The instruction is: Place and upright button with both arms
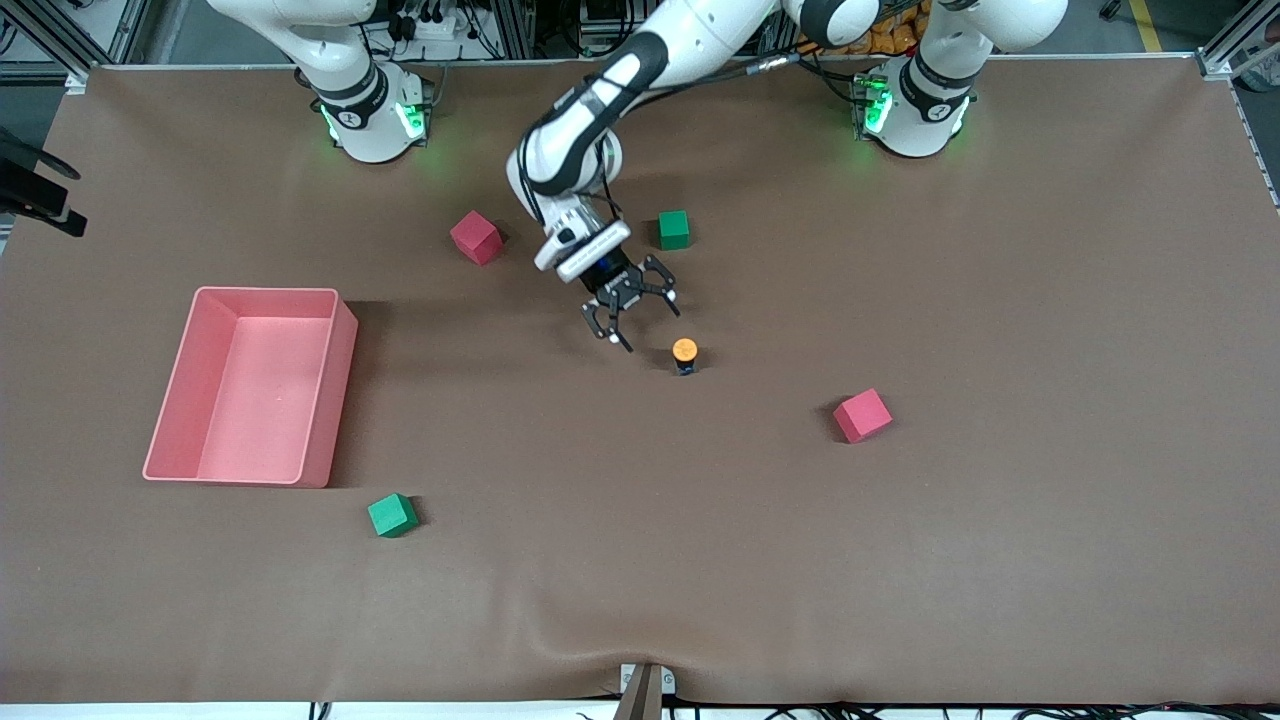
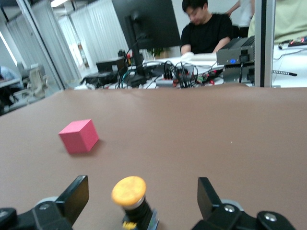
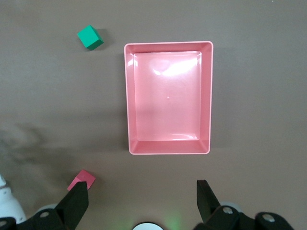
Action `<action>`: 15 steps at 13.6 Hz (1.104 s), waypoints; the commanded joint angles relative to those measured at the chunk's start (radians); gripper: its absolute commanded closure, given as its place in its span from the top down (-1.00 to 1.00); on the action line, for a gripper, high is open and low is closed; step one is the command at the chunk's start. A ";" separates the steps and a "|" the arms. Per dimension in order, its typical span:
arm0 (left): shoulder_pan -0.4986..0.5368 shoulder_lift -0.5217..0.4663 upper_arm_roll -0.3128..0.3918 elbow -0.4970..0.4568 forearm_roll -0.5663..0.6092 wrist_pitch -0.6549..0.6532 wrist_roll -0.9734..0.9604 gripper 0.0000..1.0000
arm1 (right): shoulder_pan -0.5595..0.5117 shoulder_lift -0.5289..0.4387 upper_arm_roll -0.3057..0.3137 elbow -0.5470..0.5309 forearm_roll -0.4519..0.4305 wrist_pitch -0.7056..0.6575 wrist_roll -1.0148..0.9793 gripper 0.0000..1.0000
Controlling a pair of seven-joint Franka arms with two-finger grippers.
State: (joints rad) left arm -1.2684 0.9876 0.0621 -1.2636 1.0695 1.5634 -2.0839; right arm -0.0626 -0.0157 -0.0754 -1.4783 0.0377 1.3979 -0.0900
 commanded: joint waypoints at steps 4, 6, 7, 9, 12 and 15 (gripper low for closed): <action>0.010 -0.249 -0.018 -0.083 -0.178 -0.013 0.186 1.00 | 0.042 0.000 0.006 0.009 -0.005 -0.014 0.118 1.00; 0.061 -0.334 -0.018 -0.082 -0.241 -0.003 0.290 1.00 | 0.070 -0.001 0.009 0.012 -0.033 -0.010 0.119 1.00; 0.087 -0.364 -0.018 -0.082 -0.265 0.010 0.327 1.00 | 0.070 -0.003 0.009 0.012 -0.033 -0.010 0.118 1.00; 0.124 -0.403 -0.018 -0.080 -0.290 0.024 0.399 1.00 | 0.066 -0.003 0.011 0.012 -0.033 -0.010 0.116 1.00; 0.199 -0.479 -0.018 -0.079 -0.374 0.052 0.479 1.00 | 0.053 -0.006 0.013 0.012 -0.032 -0.005 0.113 1.00; 0.306 -0.538 -0.018 -0.076 -0.505 0.125 0.557 1.00 | 0.027 -0.007 0.017 0.012 -0.024 -0.007 0.113 1.00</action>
State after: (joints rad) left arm -1.0253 0.5144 0.0543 -1.2994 0.6291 1.6373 -1.5738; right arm -0.0098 -0.0169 -0.0717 -1.4747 0.0208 1.3969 0.0134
